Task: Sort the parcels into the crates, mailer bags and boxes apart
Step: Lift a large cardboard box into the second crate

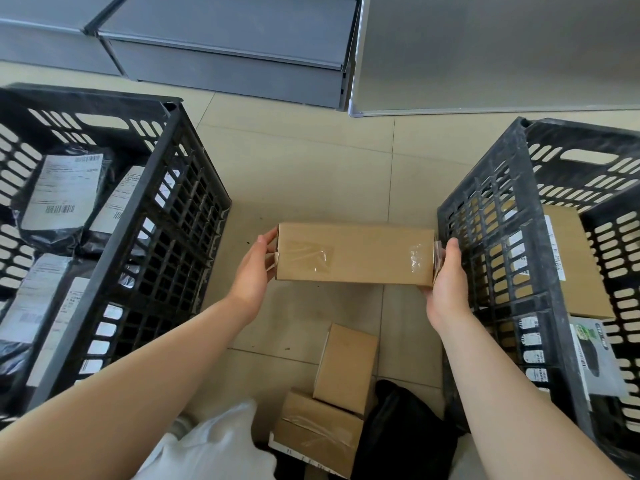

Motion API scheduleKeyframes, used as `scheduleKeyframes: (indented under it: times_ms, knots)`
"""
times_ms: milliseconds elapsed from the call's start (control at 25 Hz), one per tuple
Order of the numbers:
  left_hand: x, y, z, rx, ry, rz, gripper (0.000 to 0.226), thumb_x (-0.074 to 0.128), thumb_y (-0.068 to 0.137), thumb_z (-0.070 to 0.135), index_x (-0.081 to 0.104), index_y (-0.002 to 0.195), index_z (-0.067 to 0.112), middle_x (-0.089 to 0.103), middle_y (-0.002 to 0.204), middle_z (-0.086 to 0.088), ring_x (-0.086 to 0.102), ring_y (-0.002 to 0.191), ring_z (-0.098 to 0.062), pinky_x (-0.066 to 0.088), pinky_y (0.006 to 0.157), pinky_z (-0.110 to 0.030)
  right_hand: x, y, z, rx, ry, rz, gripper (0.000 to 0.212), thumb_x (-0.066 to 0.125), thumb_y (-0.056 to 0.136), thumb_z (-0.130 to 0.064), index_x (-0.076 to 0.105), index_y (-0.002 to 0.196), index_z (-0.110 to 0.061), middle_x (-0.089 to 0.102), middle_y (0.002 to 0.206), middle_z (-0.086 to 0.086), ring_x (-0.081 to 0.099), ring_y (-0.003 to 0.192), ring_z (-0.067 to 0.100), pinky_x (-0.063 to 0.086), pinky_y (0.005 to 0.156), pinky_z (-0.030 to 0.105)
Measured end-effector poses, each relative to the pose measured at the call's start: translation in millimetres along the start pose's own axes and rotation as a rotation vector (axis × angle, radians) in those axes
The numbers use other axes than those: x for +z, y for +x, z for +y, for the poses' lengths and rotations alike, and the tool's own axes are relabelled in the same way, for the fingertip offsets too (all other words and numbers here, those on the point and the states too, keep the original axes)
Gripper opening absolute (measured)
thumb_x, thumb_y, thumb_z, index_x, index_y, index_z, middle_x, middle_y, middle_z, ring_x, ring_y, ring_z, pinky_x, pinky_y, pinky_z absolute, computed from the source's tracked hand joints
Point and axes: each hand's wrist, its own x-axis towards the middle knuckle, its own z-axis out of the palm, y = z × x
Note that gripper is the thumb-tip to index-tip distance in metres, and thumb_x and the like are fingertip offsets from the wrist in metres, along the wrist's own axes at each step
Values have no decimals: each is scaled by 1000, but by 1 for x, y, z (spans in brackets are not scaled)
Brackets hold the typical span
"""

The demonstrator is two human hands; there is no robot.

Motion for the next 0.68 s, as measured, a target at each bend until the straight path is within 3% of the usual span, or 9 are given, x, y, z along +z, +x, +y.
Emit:
scheduleKeyframes:
  times_ms: [120,240,360,440,560,680]
  knots:
    - [-4,6,-3,3,-1,37,45,24,107,39,54,137,23,66,125,0,62,114,-11,45,102,-30,-1,-1,1,-17,-22,-10,89,46,74,-83,53,143,-28,64,134,-1,57,126,18,41,113,46]
    - [-7,10,-8,-30,-69,92,47,29,106,38,56,127,7,67,121,-9,65,109,-15,47,102,-32,1,-5,-3,-44,7,-27,53,42,99,-63,59,133,-26,67,126,1,62,117,17,48,105,38]
    - [-4,9,-6,-8,-87,77,44,26,108,33,61,113,7,69,109,-8,65,103,-14,50,92,-25,4,-7,-6,-52,43,-30,38,39,106,-50,60,123,-23,69,115,1,66,107,17,52,94,32]
    - [-6,10,-6,2,-67,66,45,25,108,31,64,109,9,69,108,-7,64,105,-18,49,91,-25,6,-8,-8,-55,23,-25,33,39,106,-47,63,116,-27,69,115,0,65,107,16,49,101,36]
    - [-9,9,-9,11,-5,80,45,25,108,31,67,103,18,69,111,-2,60,112,-18,43,103,-33,8,-8,-8,-59,-5,-9,22,39,106,-43,59,96,-41,66,108,-9,58,113,13,36,111,40]
    - [-9,5,-7,-4,-13,70,43,26,107,35,68,106,23,67,119,3,57,121,-13,38,110,-36,10,-4,-9,-83,-12,-25,25,39,104,-42,63,98,-38,68,108,-9,58,113,10,32,114,43]
